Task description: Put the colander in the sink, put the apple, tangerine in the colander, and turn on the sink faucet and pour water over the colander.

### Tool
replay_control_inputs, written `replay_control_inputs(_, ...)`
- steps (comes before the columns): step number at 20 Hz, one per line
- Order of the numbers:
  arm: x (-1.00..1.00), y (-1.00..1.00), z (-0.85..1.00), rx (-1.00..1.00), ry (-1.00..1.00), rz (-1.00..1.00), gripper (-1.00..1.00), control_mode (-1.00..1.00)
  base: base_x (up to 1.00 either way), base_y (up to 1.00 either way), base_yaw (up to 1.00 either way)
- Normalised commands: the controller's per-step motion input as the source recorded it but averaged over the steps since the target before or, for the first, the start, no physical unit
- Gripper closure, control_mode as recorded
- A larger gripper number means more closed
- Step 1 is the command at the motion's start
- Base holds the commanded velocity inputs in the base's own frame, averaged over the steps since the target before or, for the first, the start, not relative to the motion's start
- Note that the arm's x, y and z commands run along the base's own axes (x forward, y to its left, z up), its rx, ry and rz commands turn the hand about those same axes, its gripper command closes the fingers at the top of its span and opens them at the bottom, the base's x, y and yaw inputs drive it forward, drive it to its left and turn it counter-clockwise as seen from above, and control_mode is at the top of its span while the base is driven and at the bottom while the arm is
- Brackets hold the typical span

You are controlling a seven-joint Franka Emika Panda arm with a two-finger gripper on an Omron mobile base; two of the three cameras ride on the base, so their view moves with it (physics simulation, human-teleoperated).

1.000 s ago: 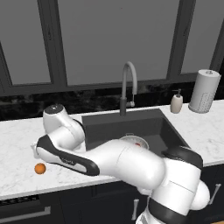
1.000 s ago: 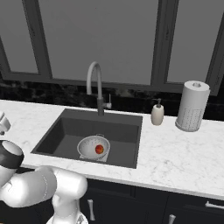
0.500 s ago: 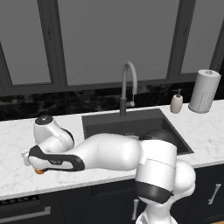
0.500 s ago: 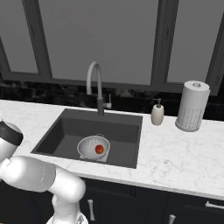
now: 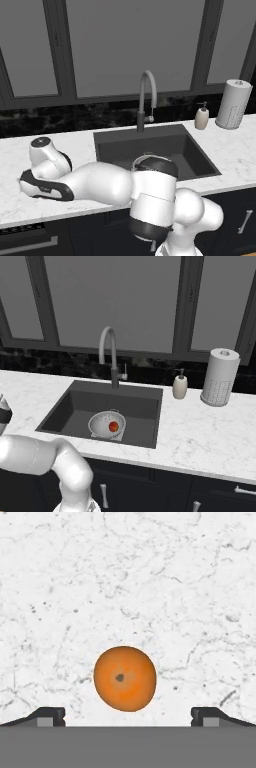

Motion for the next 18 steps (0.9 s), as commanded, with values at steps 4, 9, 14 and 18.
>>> replay_control_inputs(4, 0.26, 0.05, -0.26, 0.00, 0.00, 0.00, -1.00, -1.00, 0.00, 0.00, 0.00)
replay_control_inputs(9, 0.08, 0.01, -0.21, 0.00, 0.01, 0.00, -1.00, -1.00, 0.00, 0.00, 0.00)
replay_control_inputs(14, -0.08, 0.00, -0.13, 0.00, 0.01, 0.00, -1.00, -1.00, 0.00, 0.00, 0.00)
replay_control_inputs(18, -0.15, -0.02, -0.04, 0.00, 0.00, 0.00, -1.00, -1.00, 0.00, 0.00, 0.00)
